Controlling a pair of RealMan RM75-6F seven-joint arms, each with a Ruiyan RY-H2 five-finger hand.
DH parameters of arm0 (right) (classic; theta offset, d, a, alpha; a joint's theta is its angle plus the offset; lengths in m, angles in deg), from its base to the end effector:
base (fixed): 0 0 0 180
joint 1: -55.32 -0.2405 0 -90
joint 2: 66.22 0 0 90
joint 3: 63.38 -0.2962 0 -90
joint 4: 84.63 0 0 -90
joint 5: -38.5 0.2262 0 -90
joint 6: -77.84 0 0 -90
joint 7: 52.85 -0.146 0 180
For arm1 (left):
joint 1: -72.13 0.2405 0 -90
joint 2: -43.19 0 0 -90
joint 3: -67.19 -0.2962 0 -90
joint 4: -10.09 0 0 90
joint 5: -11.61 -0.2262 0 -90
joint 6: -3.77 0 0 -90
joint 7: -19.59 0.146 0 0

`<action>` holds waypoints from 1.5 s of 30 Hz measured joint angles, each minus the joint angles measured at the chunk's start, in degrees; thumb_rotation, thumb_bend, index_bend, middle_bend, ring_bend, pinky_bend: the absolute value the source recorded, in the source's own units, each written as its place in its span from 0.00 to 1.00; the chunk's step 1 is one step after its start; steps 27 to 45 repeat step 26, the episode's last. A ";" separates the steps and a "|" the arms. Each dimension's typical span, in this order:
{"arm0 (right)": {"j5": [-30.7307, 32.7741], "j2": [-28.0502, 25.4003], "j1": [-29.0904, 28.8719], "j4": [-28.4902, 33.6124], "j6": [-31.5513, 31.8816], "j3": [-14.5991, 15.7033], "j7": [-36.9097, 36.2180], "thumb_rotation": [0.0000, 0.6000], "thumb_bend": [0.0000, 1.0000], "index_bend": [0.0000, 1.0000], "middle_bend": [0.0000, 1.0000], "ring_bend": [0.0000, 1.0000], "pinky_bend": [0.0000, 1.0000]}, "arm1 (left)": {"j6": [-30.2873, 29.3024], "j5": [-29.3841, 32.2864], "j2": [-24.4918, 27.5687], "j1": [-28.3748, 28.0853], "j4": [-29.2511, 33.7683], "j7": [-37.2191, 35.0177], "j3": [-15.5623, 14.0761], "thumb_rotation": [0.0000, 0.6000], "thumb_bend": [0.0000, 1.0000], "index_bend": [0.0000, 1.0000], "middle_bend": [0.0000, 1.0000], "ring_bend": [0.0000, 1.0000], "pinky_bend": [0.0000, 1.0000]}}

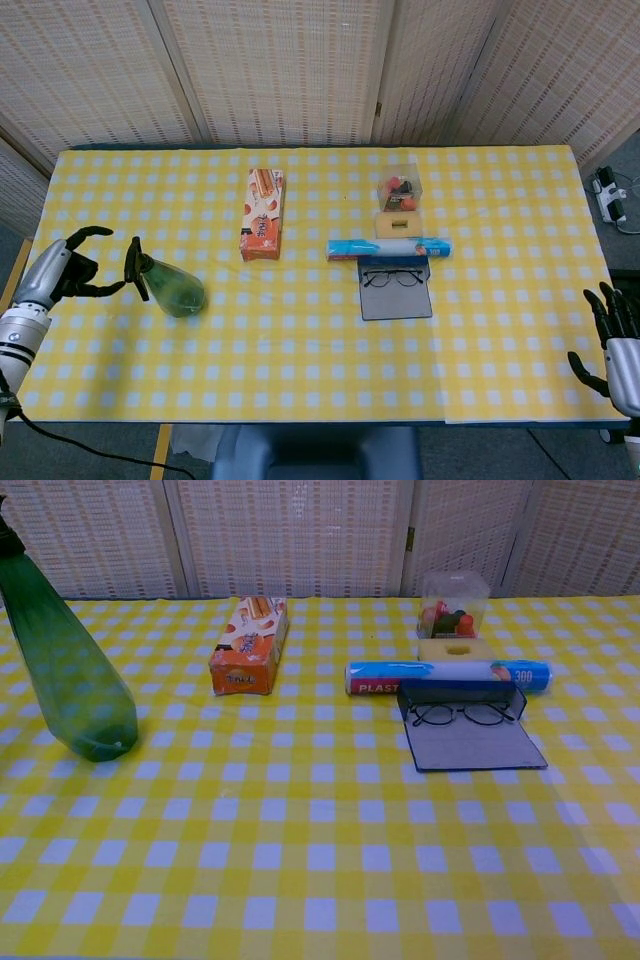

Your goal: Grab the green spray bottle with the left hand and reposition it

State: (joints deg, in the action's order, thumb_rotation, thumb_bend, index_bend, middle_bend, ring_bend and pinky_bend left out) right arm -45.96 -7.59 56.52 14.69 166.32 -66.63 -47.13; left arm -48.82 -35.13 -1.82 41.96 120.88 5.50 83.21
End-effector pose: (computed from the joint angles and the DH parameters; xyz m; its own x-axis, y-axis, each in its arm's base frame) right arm -0.3511 -0.1507 0.1941 0.4636 0.0110 0.8860 -0.8814 0.1082 0.4598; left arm -0.2479 0.3410 0.2206 -0.0978 0.1843 0.9780 0.9847 0.1600 0.0683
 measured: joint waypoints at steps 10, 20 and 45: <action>-0.19 0.48 -0.25 -0.01 -0.38 0.11 1.10 1.00 0.34 0.00 0.00 0.00 0.00 | -29.12 -21.15 -12.56 12.74 -8.69 4.85 -7.96 1.00 0.19 0.33 0.35 0.23 0.18; -0.01 1.20 -1.08 -0.02 -1.72 0.16 2.59 1.00 0.34 0.00 0.00 0.00 0.00 | -30.31 -29.68 -21.04 20.16 -14.38 23.27 -19.74 1.00 0.17 0.05 0.00 0.00 0.00; -0.76 1.26 -1.02 0.03 -1.73 0.73 2.81 1.00 0.34 0.00 0.00 0.00 0.00 | -33.98 -30.00 -24.28 22.34 -14.92 32.79 -19.00 1.00 0.17 0.00 0.00 0.00 0.00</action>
